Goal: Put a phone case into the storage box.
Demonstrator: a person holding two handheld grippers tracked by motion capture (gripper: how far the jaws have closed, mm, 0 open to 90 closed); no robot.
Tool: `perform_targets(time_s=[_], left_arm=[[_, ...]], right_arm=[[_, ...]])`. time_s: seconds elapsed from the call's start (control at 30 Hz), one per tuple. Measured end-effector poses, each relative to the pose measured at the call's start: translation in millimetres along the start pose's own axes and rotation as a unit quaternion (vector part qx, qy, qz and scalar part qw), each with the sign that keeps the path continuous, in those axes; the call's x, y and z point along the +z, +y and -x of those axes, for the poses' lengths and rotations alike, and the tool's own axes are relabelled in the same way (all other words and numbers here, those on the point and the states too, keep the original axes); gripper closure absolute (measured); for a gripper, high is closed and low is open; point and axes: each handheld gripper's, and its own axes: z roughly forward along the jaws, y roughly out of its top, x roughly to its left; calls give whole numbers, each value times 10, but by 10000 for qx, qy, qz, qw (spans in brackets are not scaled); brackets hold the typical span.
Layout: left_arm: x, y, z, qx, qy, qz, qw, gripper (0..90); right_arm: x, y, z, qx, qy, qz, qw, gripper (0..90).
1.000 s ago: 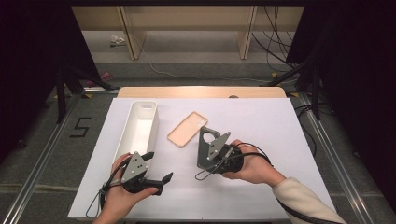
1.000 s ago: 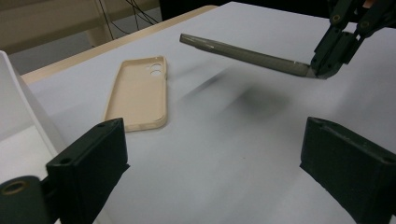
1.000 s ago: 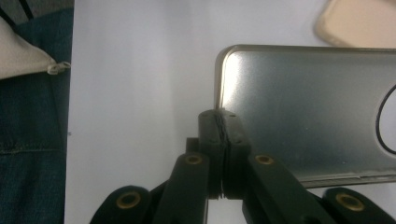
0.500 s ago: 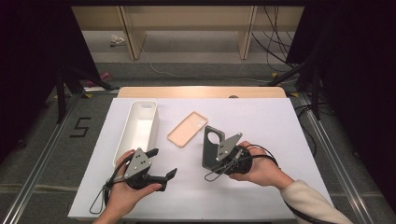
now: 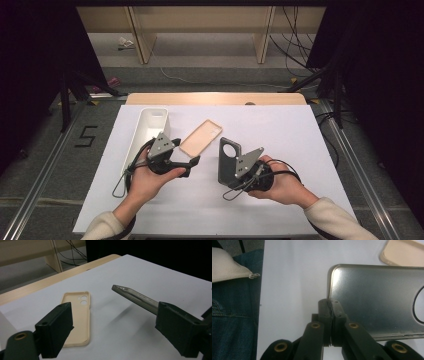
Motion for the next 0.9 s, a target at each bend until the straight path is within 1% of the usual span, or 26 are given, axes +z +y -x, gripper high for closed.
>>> perform_targets(time_s=[0.03, 0.07, 0.1, 0.13, 0.17, 0.2, 0.23, 0.3, 0.33, 0.37, 0.5, 0.53, 0.57, 0.6, 0.63, 0.73, 0.8, 0.83, 0.9], left_arm=[[36, 28, -4, -22, 6, -85, 10000, 141], [36, 28, -4, -22, 6, -85, 10000, 143], [104, 86, 3, -145, -3, -176, 9997, 148], [104, 86, 3, -145, -3, -176, 9997, 152], [170, 147, 13, -127, 16, -280, 9995, 152], [170, 147, 13, -127, 16, -280, 9995, 152], [235, 212, 15, -47, 16, -392, 9992, 153], [303, 275, 7, -25, 51, -466, 9989, 154], [303, 275, 7, -25, 51, -466, 9989, 155], [365, 333, -4, 2, 76, -532, 9986, 156], [486, 419, -20, -15, 59, -646, 9979, 159], [486, 419, -20, -15, 59, -646, 9979, 162], [544, 452, -33, -133, 26, -704, 9974, 167], [544, 452, -33, -133, 26, -704, 9974, 170], [595, 486, -48, -233, 18, -757, 9969, 176], [644, 517, -48, -266, 53, -830, 9962, 196], [701, 544, -41, -332, -1, -873, 9956, 215], [753, 557, -23, -342, -7, -990, 9945, 227], [816, 561, -2, -350, 2, -1133, 9929, 237]], right_arm=[[-2, -5, -5, -4, 1, -13, 10000, 895], [-5, -8, -8, -9, -16, -9, 10000, 896], [-8, -11, -10, -19, -13, -9, 10000, 895], [-8, -11, -10, -19, -13, -9, 10000, 895], [-16, -13, -18, -19, -15, 10, 10000, 895], [-17, -13, -21, -19, -16, 19, 10000, 895], [-19, -13, -24, -10, -20, 25, 10000, 895], [-17, -13, -31, -13, -17, 6, 10000, 896], [-17, -13, -31, -13, -17, 6, 10000, 896], [-15, -11, -33, -16, -10, -1, 10000, 896], [-9, -7, -38, -23, 1, -7, 10000, 895], [-9, -7, -38, -23, 1, -7, 10000, 895], [-6, -4, -39, -19, 2, -6, 10000, 895], [-6, -4, -39, -19, 2, -6, 10000, 895], [-4, -2, -39, -29, -12, -1, 10000, 895], [2, -1, -38, -47, -16, 10, 10000, 896], [7, 2, -38, -61, -10, -4, 10000, 895], [9, 4, -38, -71, 0, -11, 10000, 895], [13, 8, -43, -52, -3, -4, 10000, 895]])
